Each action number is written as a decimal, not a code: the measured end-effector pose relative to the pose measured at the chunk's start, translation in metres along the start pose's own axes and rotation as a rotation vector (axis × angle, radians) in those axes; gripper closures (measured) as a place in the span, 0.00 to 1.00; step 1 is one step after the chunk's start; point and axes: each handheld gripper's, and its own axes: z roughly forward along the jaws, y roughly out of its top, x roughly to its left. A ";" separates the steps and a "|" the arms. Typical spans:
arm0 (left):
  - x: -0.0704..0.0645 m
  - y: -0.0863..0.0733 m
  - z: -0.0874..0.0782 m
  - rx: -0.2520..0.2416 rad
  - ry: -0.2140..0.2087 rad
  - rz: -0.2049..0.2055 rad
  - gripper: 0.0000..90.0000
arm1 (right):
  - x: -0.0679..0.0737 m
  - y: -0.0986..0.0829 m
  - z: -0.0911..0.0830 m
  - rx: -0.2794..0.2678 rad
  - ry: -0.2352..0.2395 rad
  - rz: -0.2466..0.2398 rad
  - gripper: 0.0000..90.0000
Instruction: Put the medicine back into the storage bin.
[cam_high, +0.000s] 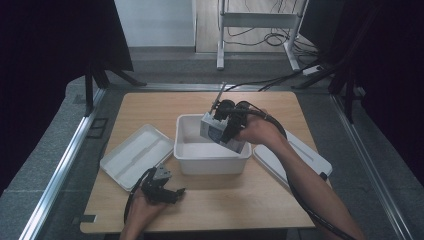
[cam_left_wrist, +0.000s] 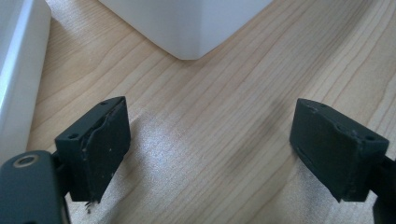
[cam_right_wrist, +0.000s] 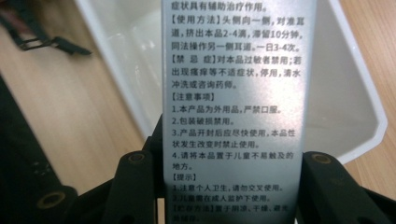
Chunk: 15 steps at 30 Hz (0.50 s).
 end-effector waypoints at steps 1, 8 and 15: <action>0.000 0.000 0.000 -0.001 -0.001 -0.001 0.15 | -0.002 0.002 0.002 0.002 -0.010 0.012 0.62; 0.000 0.000 0.000 -0.002 -0.001 -0.003 0.16 | -0.018 0.008 0.026 0.007 -0.019 0.054 0.62; 0.000 0.000 0.000 -0.003 0.002 -0.004 0.16 | -0.026 0.007 0.063 0.038 0.003 0.082 0.62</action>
